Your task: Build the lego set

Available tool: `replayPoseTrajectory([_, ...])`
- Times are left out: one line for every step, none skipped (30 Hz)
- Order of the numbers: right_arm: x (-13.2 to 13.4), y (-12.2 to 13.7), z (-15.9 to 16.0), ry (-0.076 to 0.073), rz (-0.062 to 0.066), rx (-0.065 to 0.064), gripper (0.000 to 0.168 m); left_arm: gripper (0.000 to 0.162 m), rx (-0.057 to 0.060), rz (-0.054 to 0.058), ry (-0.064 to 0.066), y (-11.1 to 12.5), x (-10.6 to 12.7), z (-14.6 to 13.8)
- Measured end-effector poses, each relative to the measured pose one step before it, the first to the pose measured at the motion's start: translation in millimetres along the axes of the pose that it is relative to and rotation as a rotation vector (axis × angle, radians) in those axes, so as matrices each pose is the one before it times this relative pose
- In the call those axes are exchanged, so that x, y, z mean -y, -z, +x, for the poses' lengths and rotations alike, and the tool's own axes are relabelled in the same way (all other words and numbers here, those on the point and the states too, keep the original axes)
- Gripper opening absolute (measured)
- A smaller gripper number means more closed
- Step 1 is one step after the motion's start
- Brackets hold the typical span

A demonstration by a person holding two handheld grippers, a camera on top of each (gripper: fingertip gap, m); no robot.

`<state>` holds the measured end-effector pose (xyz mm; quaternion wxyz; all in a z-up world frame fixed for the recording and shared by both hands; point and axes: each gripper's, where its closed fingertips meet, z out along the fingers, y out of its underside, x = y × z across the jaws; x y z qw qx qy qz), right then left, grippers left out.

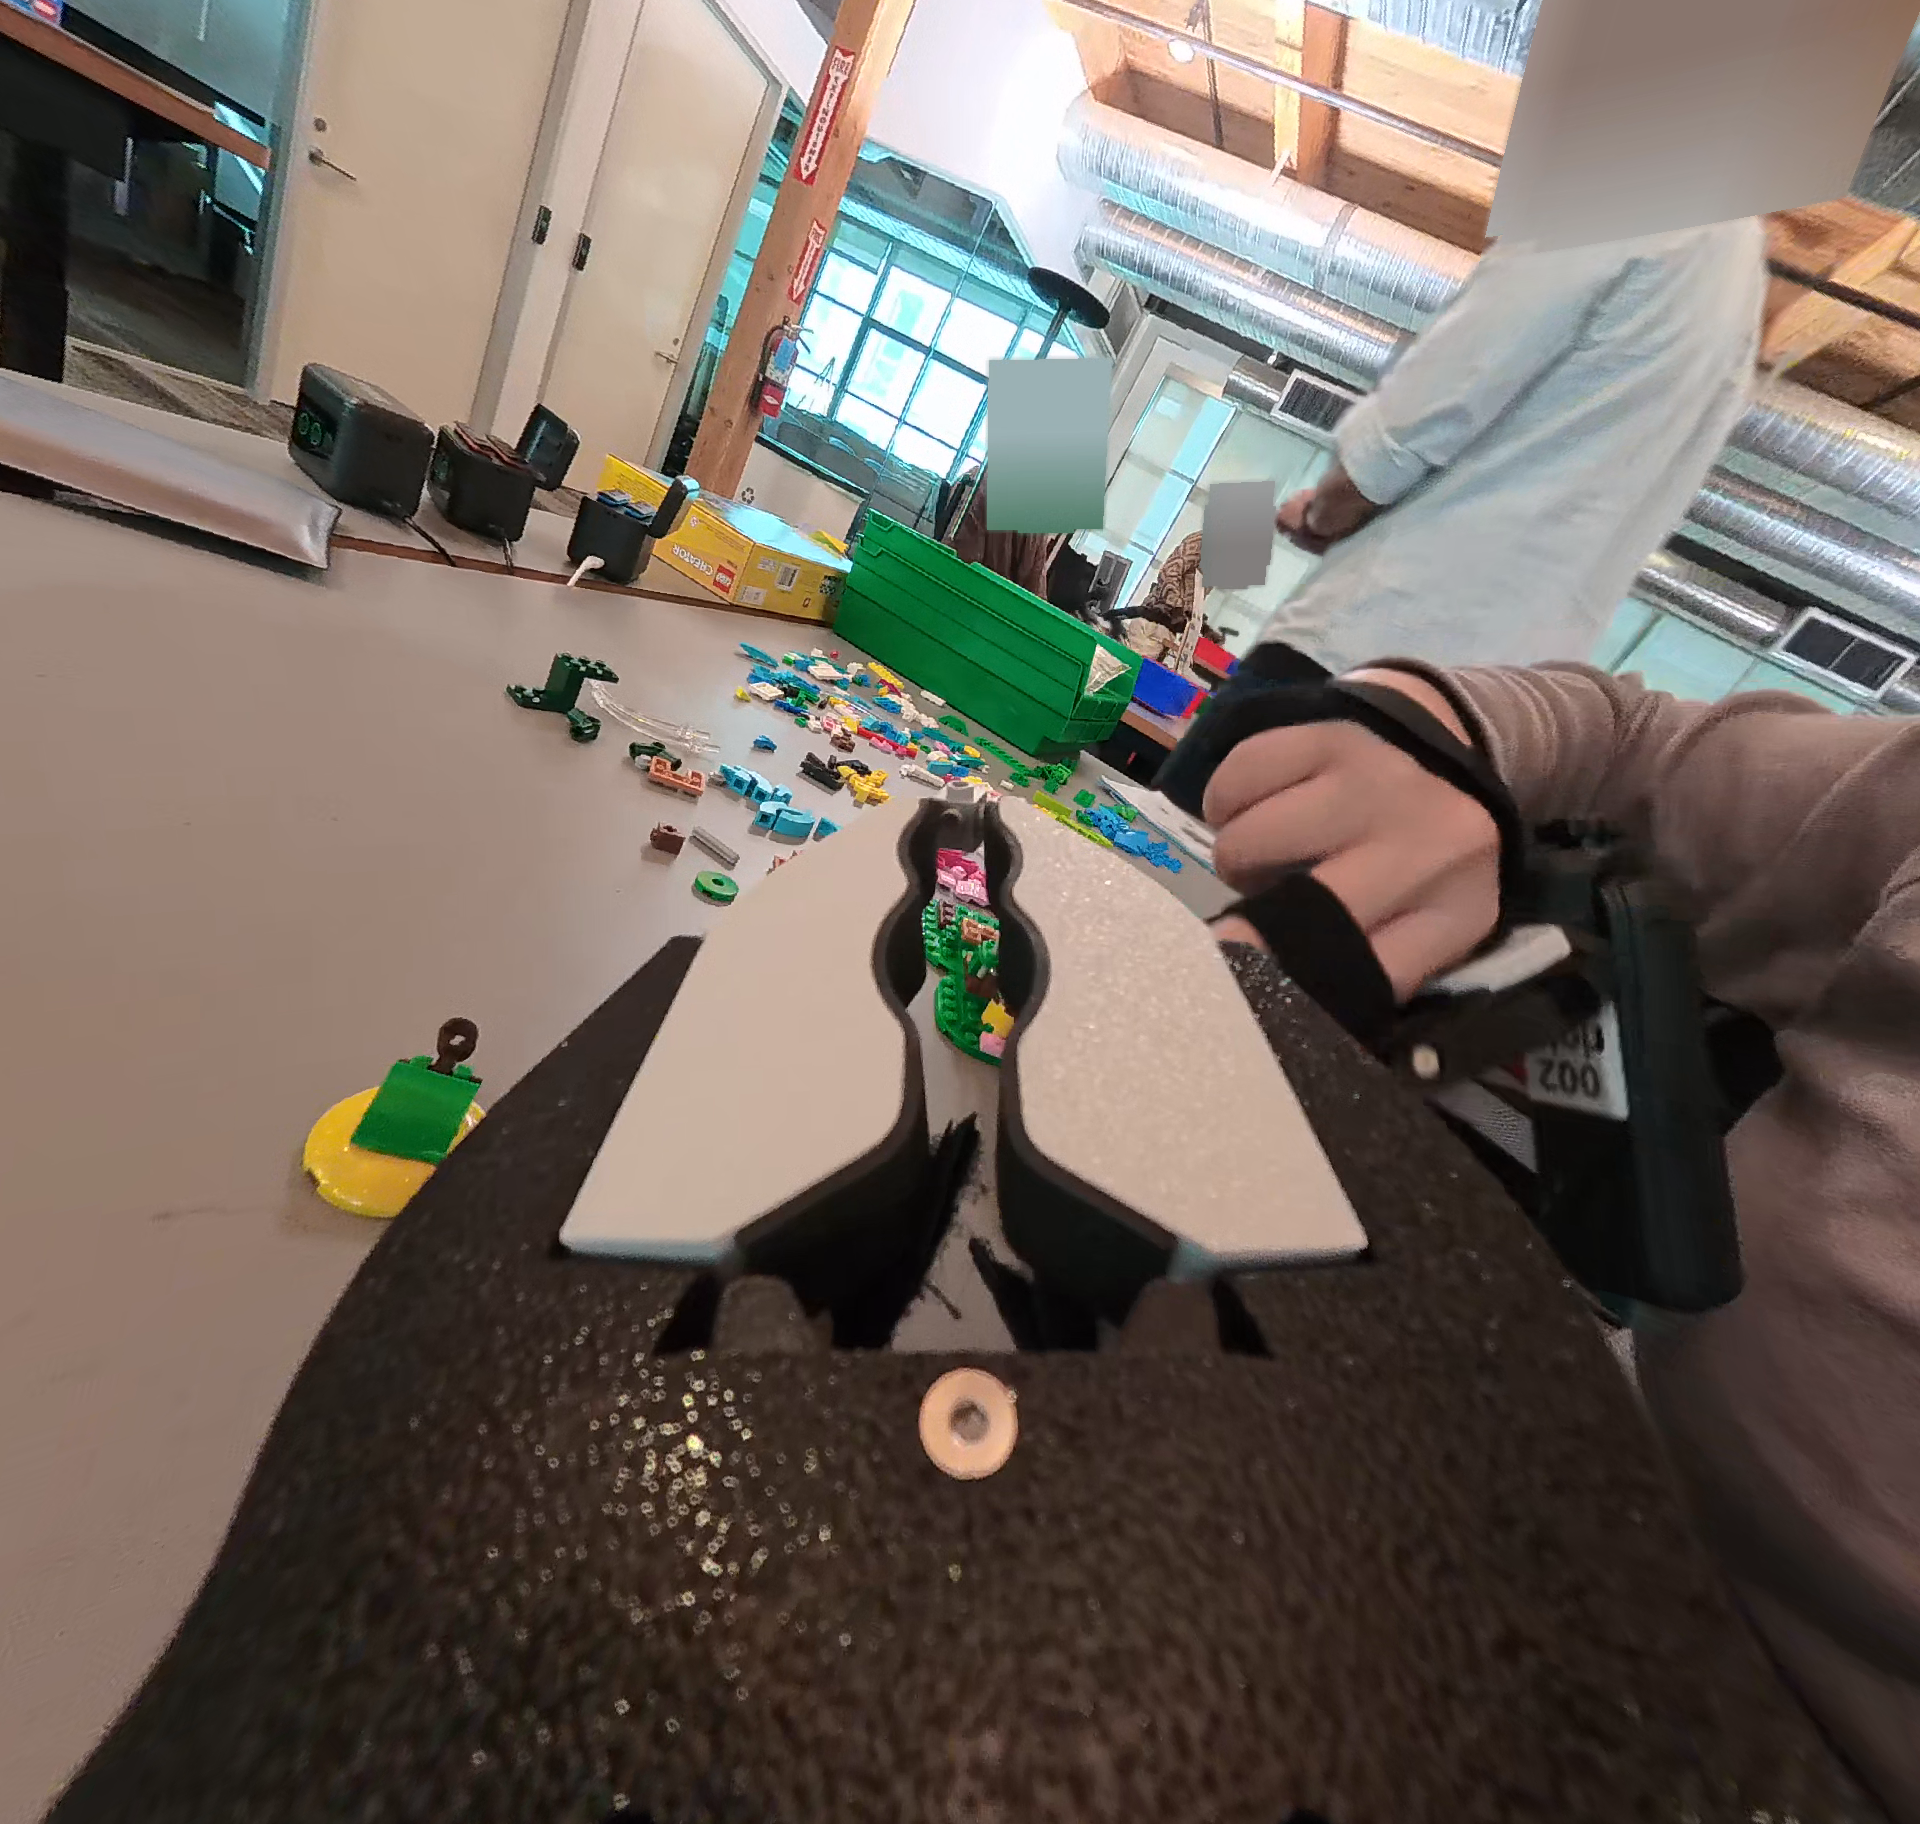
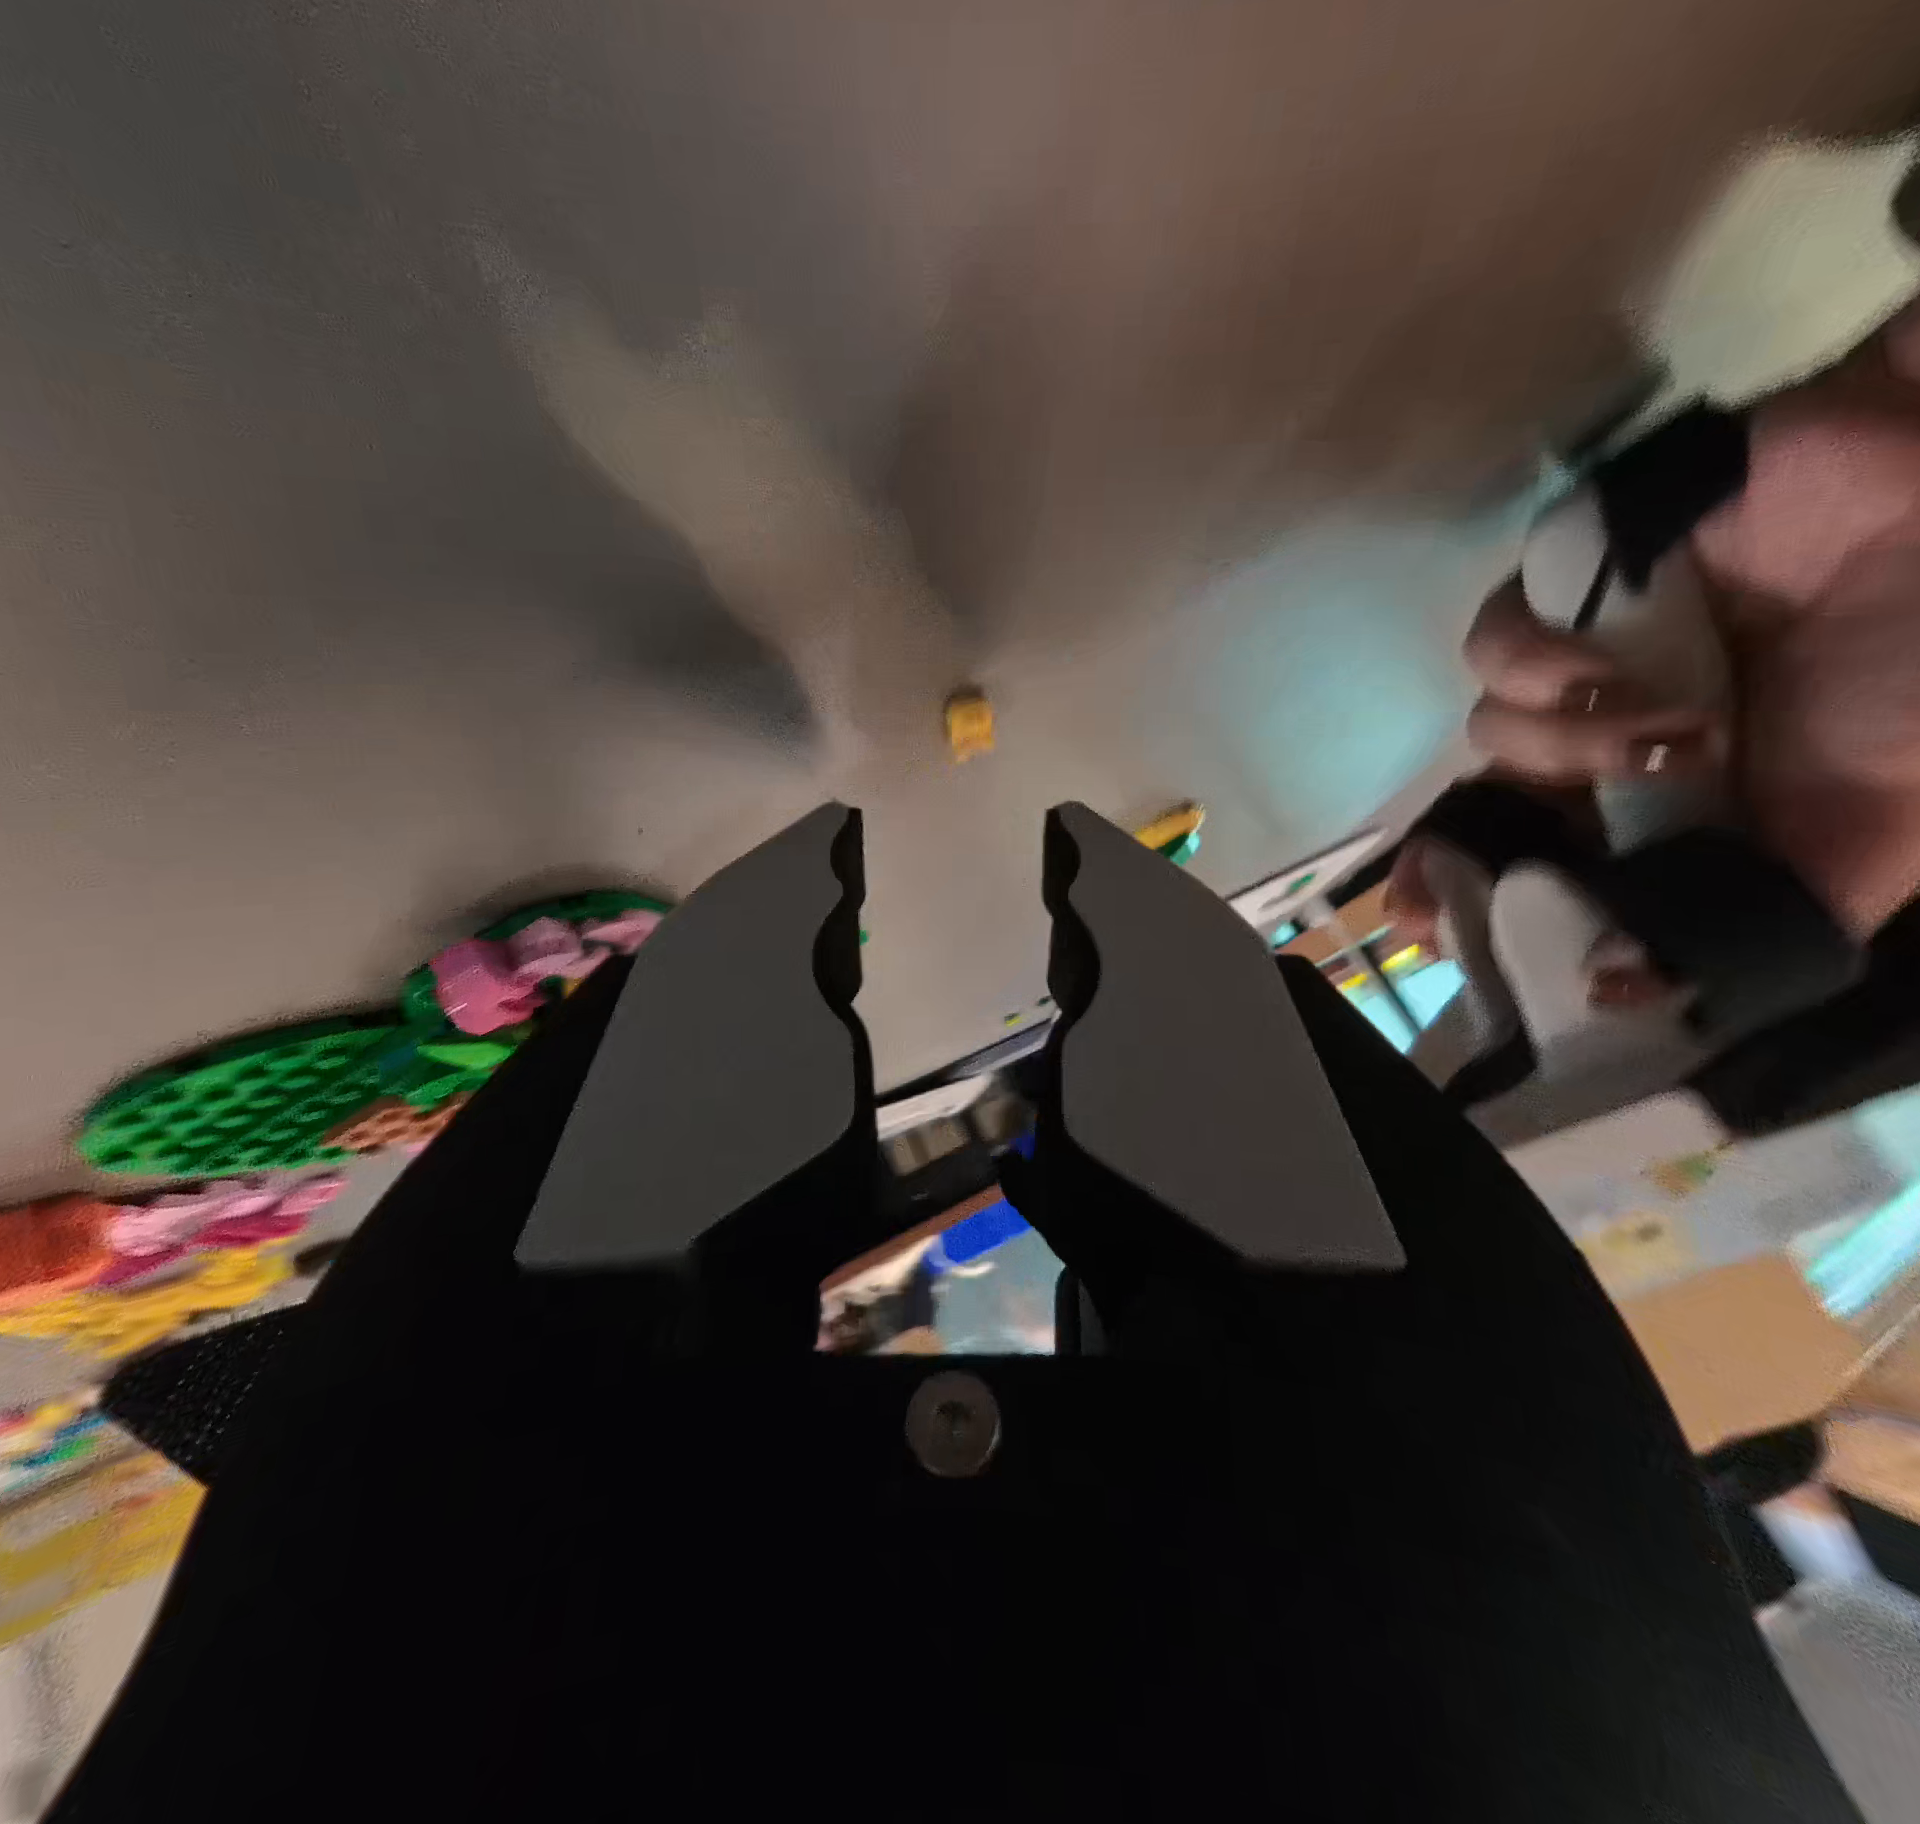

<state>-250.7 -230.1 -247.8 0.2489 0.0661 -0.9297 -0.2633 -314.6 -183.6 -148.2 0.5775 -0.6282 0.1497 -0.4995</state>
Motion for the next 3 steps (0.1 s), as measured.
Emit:
replayPoseTrajectory([-6.27,4.17,-1.34,-0.0855,-0.0066,0.0011,0.033,0.008,-0.0006,0.0018,-0.0011,0.80,0.79,-0.10])
replayPoseTrajectory([-6.48,4.32,-1.93,-0.1324,-0.0008,0.0118,0.031,0.008,0.0007,0.0030,-0.0022,0.85,1.13,-0.38])
replayPoseTrajectory([-5.42,3.61,-2.99,-0.1947,0.0067,0.0355,0.023,0.008,-0.0001,0.0053,-0.0028,0.88,1.57,-0.29])
